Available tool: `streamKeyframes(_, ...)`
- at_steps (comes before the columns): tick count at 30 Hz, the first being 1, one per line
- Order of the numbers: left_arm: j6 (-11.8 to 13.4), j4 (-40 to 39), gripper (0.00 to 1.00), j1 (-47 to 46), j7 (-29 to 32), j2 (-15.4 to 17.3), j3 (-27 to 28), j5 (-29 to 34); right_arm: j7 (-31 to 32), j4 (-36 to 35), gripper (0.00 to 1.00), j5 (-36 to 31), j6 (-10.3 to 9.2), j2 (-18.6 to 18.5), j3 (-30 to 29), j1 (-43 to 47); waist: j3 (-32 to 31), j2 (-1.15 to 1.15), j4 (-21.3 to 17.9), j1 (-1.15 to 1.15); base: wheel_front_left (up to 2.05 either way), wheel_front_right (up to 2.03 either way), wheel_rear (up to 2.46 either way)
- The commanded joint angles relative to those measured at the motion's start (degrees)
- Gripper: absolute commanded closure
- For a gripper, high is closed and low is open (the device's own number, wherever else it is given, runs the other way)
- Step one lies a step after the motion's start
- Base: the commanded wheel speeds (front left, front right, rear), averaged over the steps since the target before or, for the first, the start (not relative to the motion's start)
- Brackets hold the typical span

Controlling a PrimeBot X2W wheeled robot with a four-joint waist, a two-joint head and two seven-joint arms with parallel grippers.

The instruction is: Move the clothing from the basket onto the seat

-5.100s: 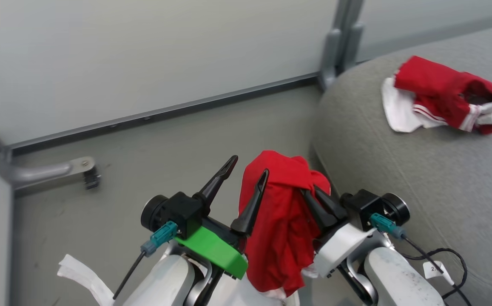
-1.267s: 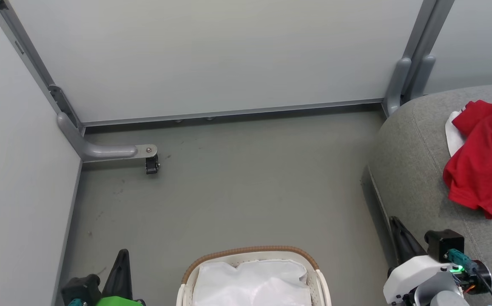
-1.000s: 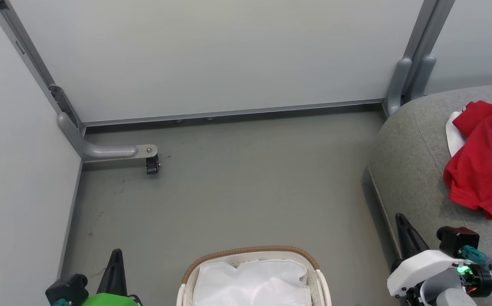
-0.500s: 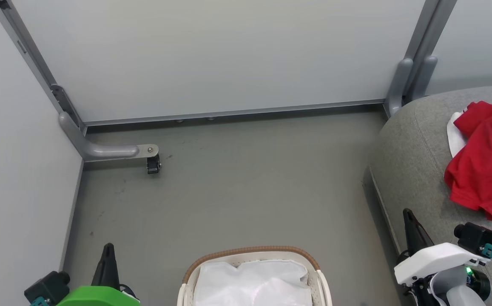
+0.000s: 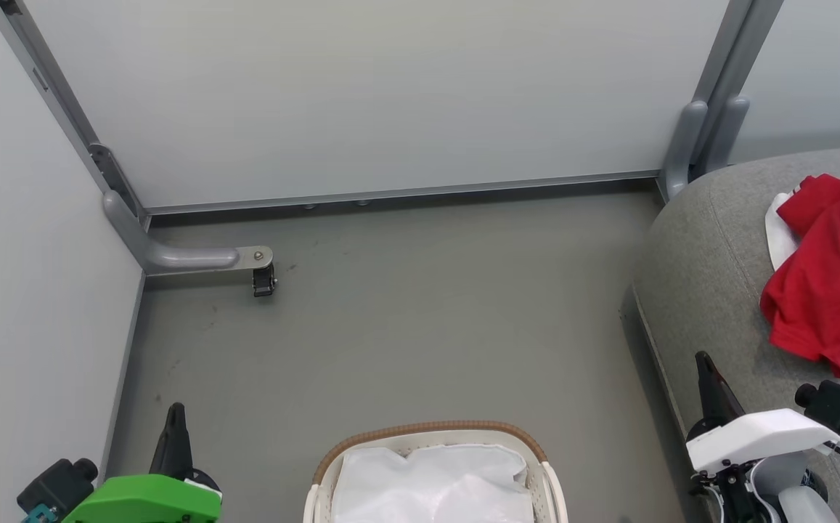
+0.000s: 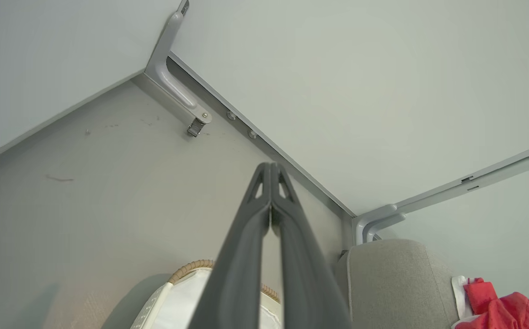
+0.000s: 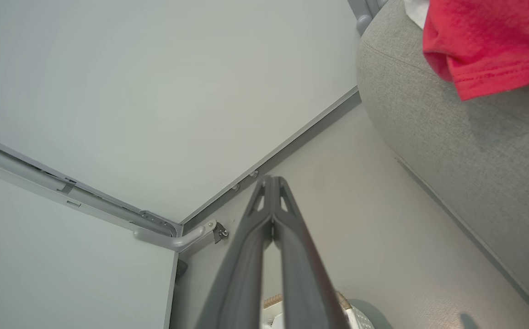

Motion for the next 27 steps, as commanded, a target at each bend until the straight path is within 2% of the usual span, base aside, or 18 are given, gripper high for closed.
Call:
streamKeyframes(1,-0.1,-1.0,1.00,-1.8,0.4,0.3,0.4,-1.8,0.5,-1.2,1.00,2.1,0.00,-0.4,-0.3,-0.2,0.0,0.00,0.0,0.00,0.00,0.00,0.00)
streamKeyframes(27,-0.1,-3.3,1.00,-3.3,4.9,0.4,2.2,-17.9,5.0,-3.9,1.00,19.9,-0.01,-0.6,-1.4,0.2,-0.1,0.00,0.4,0.00,0.00,0.00,0.00)
